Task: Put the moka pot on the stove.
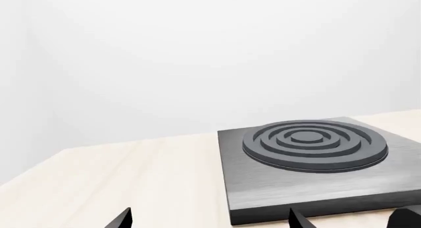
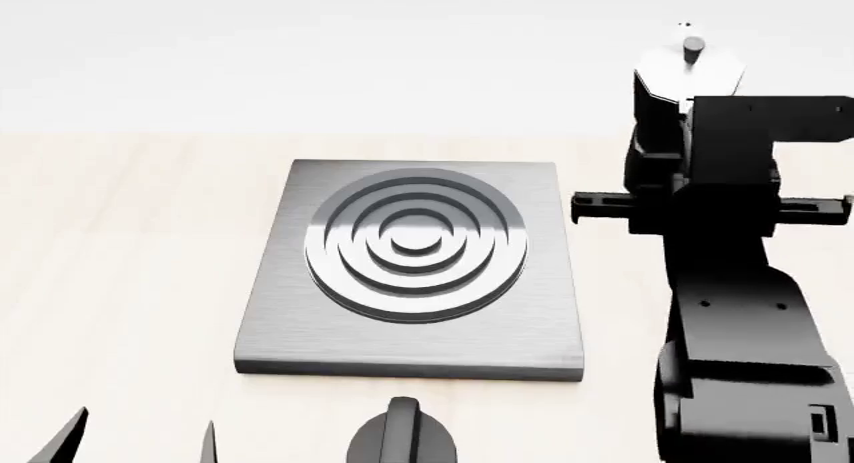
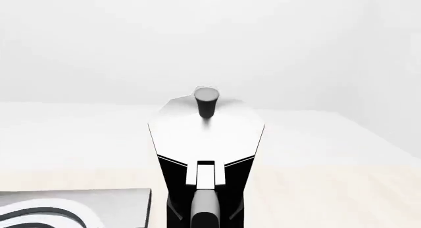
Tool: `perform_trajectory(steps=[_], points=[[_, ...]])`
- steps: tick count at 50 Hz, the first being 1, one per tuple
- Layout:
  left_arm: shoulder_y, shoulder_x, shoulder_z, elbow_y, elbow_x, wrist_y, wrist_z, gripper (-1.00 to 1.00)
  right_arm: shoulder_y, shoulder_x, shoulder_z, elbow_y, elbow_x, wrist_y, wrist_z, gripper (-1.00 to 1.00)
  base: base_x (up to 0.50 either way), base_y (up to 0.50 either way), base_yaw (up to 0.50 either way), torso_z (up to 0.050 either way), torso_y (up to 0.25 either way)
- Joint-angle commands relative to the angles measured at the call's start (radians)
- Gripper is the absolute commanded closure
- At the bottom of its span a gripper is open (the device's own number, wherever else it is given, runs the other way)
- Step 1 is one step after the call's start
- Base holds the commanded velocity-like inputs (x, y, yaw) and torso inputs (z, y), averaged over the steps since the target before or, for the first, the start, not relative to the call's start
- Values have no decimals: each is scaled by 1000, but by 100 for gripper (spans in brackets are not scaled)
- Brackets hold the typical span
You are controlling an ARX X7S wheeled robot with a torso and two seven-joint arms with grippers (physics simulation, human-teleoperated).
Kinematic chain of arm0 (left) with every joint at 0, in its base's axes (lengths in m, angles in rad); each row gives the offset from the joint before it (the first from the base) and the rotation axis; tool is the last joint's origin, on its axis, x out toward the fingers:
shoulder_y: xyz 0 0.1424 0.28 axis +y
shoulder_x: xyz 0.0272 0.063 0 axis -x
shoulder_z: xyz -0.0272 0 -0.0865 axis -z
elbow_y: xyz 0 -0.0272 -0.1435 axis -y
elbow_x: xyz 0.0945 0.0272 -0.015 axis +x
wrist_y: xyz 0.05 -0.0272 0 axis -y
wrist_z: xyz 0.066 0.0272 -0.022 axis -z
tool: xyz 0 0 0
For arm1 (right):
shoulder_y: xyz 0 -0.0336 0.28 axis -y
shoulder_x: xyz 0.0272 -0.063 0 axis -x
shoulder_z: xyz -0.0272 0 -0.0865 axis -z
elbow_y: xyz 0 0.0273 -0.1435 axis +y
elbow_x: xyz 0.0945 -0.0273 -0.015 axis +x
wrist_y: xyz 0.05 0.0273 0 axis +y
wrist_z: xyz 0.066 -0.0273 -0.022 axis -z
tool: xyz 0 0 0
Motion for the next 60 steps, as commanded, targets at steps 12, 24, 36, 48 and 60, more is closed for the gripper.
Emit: perform_trajectory(steps=[12, 24, 36, 48, 60], points=[[-1, -1, 3, -3, 2, 7, -9, -100, 232, -99, -139, 222, -61, -100, -27, 100, 0, 0, 0, 0, 1], [-1, -2, 3, -2, 1, 6, -16, -100, 301, -144, -117, 367, -8, -170, -51, 100, 0, 0, 0, 0, 1], [-2, -3, 6, -4, -2, 11, -14, -100, 439, -198, -103, 709, 28, -343, -62, 100, 0, 0, 0, 0, 2], [-3, -5, 9, -6, -4, 16, -13, -100, 486, -224, -121, 864, 102, -386, -56, 100, 0, 0, 0, 0, 1], [-4, -7, 12, -4, -8, 12, -14, -100, 495, -224, -415, 864, 403, -377, -15, 100, 0, 0, 0, 0, 1]])
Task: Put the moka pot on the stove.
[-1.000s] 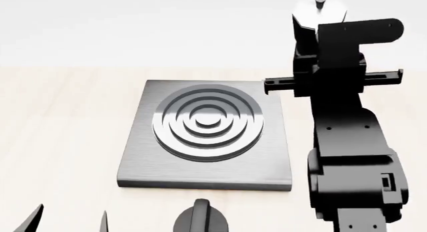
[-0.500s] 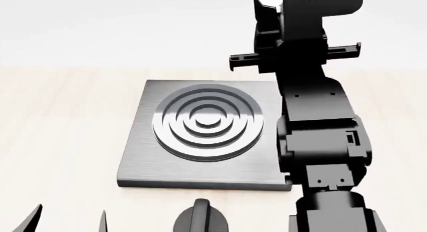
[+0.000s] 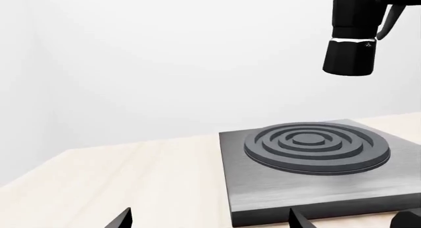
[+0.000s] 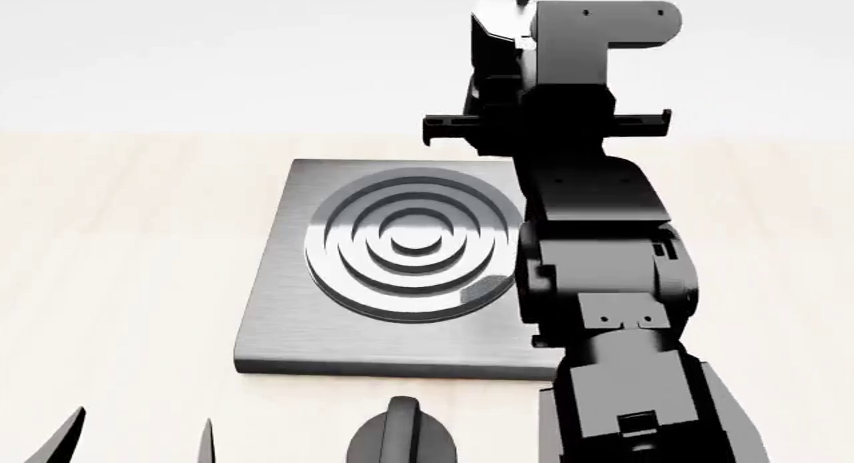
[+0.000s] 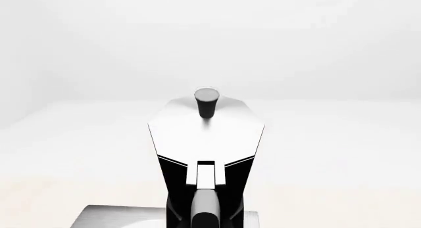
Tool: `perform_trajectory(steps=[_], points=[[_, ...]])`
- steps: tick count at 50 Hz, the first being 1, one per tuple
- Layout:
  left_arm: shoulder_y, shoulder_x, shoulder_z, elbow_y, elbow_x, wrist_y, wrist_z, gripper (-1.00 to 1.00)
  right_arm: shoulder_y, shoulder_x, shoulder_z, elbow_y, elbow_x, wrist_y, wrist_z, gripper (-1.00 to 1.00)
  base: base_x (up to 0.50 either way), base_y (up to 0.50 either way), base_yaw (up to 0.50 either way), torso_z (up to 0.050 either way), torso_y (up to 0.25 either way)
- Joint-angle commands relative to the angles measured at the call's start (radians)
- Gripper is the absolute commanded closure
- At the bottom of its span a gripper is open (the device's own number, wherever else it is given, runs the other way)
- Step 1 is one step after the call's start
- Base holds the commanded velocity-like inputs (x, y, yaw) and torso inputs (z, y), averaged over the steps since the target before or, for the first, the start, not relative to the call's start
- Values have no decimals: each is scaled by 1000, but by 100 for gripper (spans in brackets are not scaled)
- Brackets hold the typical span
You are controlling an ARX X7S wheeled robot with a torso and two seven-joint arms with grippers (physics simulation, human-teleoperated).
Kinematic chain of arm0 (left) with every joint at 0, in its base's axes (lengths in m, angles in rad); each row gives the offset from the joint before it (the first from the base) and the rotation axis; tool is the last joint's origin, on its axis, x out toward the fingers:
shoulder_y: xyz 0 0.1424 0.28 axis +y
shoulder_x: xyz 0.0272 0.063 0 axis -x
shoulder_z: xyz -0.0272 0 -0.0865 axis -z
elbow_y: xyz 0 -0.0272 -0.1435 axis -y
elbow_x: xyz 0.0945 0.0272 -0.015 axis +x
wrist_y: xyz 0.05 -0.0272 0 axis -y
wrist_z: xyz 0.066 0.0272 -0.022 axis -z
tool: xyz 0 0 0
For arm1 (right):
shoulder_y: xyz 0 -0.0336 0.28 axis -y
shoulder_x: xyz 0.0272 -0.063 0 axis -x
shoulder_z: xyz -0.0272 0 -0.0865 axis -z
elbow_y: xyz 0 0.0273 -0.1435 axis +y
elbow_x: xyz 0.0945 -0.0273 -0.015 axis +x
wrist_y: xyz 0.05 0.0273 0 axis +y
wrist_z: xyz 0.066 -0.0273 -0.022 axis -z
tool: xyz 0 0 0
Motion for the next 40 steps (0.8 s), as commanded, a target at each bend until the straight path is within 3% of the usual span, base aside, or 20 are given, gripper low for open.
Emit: perform_trajectory(steps=[1, 25, 40], points=[[0, -1, 2, 1, -4, -3, -1, -100, 39, -9, -212, 10, 221, -18, 26, 100, 0, 0, 0, 0, 0], [-2, -4, 6, 1, -3, -2, -8, -100, 93, -9, -1050, 3, 1001, -92, 110, 100, 0, 0, 0, 1, 1], [-3, -6, 9, -1, -2, 4, -11, -100, 101, -9, -1240, 0, 1190, -88, 137, 100, 0, 0, 0, 0, 1]])
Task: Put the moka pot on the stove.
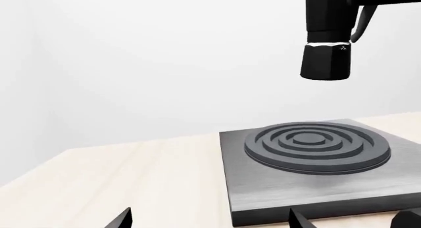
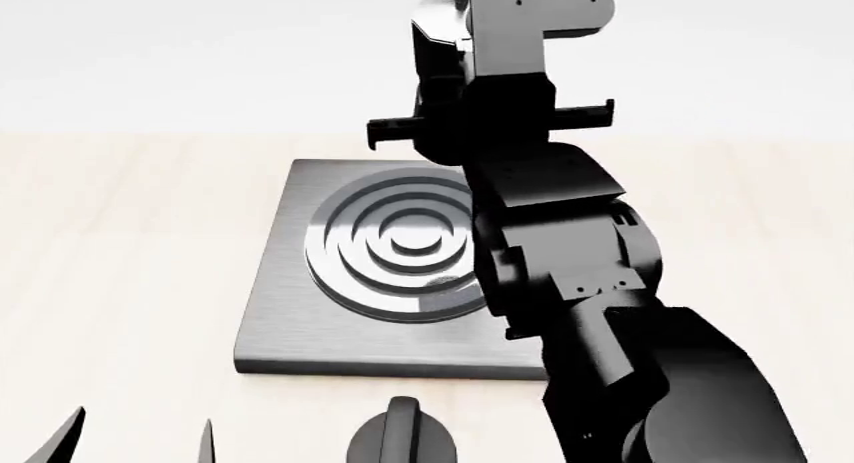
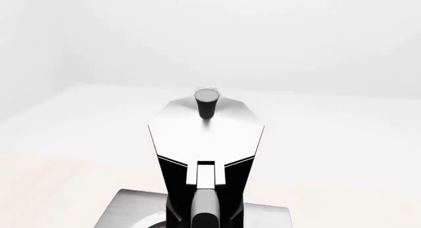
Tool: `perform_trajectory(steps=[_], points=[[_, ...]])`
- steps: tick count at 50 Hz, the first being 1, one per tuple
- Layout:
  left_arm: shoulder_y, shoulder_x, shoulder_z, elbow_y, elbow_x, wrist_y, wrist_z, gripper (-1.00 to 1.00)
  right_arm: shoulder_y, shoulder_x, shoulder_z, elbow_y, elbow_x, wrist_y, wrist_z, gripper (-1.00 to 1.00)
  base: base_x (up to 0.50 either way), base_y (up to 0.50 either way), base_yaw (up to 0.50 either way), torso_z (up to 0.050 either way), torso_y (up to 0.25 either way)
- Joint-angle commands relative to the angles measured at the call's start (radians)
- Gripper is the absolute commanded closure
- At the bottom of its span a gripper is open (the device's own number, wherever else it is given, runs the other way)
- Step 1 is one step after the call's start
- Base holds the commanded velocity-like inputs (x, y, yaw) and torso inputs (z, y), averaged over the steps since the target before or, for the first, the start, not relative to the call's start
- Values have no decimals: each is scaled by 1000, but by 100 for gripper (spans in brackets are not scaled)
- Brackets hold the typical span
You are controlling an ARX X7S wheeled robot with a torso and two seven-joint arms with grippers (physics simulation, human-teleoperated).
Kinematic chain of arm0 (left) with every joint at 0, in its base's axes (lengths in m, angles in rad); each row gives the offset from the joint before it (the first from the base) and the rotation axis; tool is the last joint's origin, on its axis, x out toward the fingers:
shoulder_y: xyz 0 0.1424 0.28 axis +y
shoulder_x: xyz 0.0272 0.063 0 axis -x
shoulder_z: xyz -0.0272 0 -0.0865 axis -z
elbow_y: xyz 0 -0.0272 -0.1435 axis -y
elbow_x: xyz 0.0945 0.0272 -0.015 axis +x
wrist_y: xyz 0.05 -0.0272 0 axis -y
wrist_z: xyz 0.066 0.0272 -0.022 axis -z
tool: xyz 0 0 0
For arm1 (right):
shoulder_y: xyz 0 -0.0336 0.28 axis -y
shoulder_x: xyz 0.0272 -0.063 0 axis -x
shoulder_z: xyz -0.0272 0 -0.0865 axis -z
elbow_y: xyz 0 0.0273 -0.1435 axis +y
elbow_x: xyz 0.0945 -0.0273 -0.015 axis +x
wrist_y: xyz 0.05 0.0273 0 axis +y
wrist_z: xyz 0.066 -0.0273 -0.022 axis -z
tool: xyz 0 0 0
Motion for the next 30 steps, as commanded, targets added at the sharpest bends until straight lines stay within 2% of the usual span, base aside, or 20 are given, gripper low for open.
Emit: perform_trajectory(steps=[1, 30], points=[[-1, -1, 2, -2, 2, 5, -4, -100, 19, -1, -154, -12, 129, -5, 21, 100, 0, 0, 0, 0, 0], [-2, -4, 6, 2, 1, -5, -14, -100, -20, -1, -210, -60, 213, -10, 23, 100, 0, 0, 0, 0, 1]])
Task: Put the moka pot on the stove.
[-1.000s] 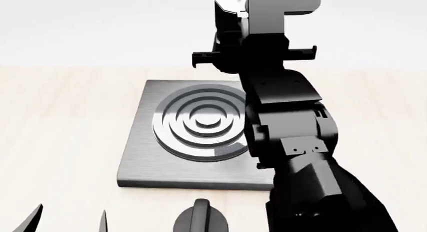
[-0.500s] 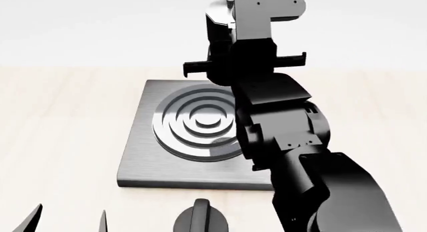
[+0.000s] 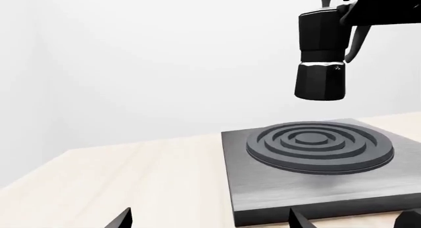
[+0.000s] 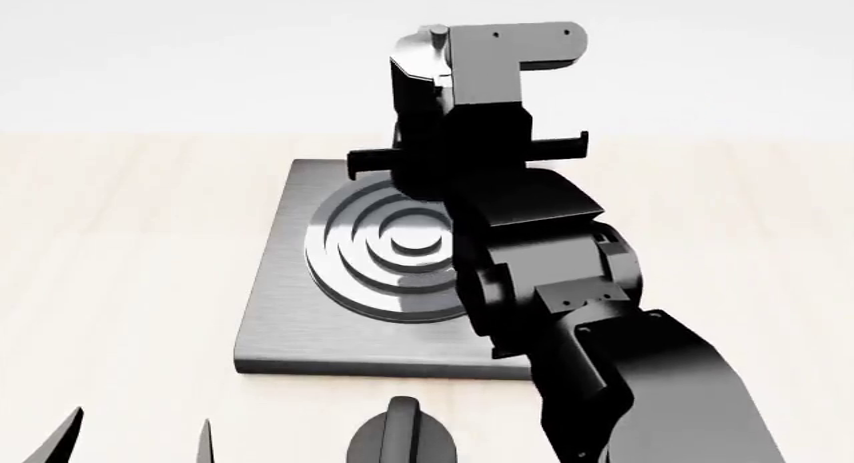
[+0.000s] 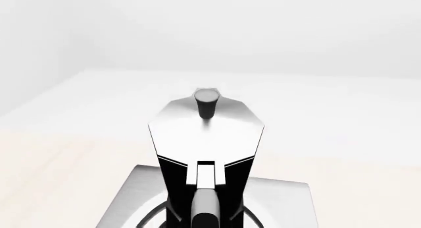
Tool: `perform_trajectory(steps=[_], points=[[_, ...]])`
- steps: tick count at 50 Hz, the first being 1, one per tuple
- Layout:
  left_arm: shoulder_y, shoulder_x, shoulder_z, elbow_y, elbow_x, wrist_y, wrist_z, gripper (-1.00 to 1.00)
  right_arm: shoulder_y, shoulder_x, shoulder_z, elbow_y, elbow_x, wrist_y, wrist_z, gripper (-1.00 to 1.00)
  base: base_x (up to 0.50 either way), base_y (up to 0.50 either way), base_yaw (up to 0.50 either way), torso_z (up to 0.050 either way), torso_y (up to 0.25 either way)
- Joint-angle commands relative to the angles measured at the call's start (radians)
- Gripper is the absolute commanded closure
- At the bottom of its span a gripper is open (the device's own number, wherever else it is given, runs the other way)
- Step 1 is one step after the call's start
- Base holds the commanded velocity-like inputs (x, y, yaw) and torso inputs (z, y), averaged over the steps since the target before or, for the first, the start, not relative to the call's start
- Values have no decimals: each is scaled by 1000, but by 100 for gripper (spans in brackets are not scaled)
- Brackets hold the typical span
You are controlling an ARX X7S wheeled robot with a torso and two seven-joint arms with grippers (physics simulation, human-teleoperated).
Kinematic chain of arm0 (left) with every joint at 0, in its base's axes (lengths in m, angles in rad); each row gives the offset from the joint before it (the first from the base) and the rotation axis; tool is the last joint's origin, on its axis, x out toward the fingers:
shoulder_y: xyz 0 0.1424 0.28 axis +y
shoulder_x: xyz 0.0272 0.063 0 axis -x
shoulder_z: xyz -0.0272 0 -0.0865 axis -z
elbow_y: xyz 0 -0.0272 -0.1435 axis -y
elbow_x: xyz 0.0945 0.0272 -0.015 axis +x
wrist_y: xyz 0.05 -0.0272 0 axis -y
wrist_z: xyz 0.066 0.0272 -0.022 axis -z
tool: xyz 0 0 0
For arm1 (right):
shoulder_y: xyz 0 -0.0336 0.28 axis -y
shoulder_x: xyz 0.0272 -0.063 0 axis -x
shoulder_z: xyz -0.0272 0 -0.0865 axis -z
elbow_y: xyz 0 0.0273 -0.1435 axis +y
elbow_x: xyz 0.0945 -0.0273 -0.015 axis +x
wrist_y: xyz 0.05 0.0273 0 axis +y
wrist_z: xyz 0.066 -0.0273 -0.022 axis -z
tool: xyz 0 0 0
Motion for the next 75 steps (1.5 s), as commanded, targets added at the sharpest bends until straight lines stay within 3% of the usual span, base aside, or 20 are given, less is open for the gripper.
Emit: perform_trajectory(steps=[1, 75], points=[[0, -1, 2, 1, -1, -2, -3, -100, -4, 0, 6, -12, -24, -1, 0, 100, 0, 0, 0, 0, 0], [-5, -10, 16, -1, -6, 2, -13, -100, -75, 0, 5, -23, -23, 26, -7, 100, 0, 0, 0, 0, 1]])
